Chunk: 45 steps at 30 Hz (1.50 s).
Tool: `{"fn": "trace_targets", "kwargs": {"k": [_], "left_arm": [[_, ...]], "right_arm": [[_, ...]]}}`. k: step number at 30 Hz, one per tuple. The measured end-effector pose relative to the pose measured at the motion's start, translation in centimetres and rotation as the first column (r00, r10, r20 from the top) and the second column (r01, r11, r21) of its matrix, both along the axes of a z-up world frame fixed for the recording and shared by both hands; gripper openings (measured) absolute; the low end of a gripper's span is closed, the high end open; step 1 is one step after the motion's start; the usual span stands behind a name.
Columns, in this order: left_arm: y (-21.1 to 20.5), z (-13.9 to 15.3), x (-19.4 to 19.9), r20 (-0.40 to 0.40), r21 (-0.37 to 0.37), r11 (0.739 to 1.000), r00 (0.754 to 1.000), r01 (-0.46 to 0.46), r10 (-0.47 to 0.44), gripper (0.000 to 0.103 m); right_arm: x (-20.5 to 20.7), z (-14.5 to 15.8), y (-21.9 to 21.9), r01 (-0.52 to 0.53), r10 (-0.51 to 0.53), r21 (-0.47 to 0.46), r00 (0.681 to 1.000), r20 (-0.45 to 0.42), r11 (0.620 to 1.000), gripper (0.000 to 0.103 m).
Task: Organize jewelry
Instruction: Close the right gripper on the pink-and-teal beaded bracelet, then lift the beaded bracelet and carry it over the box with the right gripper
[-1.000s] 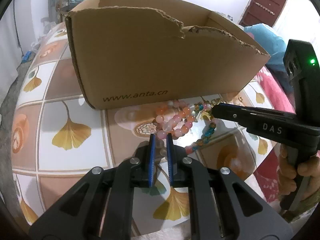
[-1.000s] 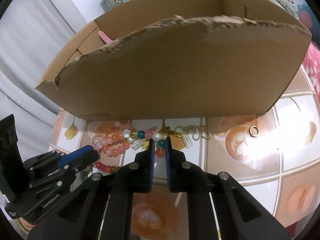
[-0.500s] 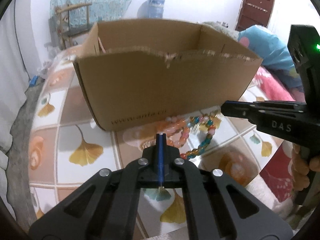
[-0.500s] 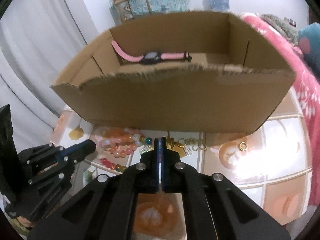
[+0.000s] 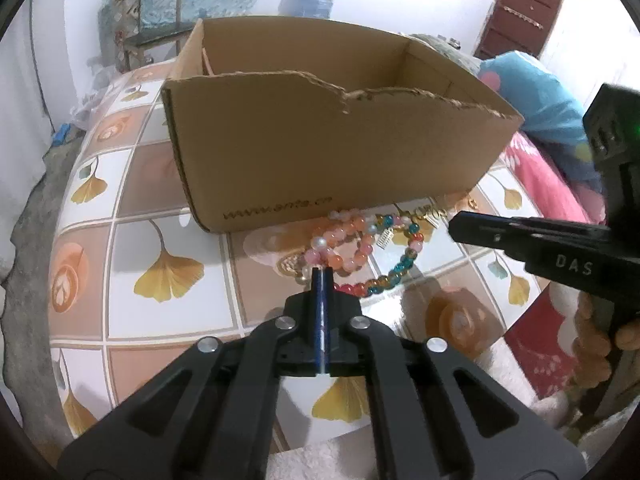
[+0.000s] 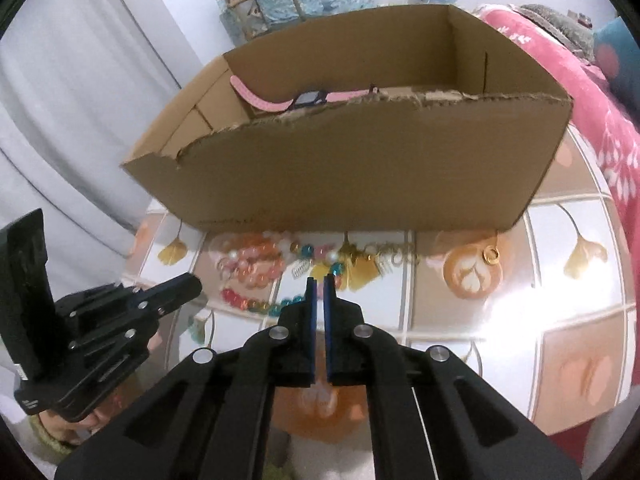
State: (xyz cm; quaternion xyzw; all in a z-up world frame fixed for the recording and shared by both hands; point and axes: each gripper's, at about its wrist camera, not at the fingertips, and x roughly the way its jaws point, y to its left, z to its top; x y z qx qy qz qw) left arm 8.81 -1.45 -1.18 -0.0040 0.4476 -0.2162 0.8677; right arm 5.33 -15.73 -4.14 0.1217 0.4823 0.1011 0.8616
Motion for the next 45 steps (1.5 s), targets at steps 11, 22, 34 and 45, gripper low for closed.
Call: {"fn": "trace_targets", "kwargs": {"k": [11,22,34,45], "left_arm": [[-0.1,-1.9,2.1,-0.094,-0.014,0.999,0.995,-0.029,0.028,0.021],[-0.1,-2.2,2.6,-0.093,-0.019,0.999,0.995,-0.034,0.032,0.022],[-0.1,-2.2,2.3,-0.068,-0.005,1.000,0.997,-0.028,0.028,0.021],[-1.2,-1.4,0.4,0.014,0.053,0.999,1.000,0.000,0.000,0.000]], "right_arm": [[1.6,-1.5,0.8,0.002,-0.003,-0.023,0.999,-0.047,1.000,0.027],[3.0,-2.6,1.8,0.008,-0.016,-0.093,0.997,-0.082,0.996,0.025],[3.8,-2.6,3.5,-0.023,0.011,-0.201,0.998,-0.063,0.979,0.010],[1.4,0.1,4.8,-0.050,0.062,-0.226,0.997,0.047,0.973,0.010]]}}
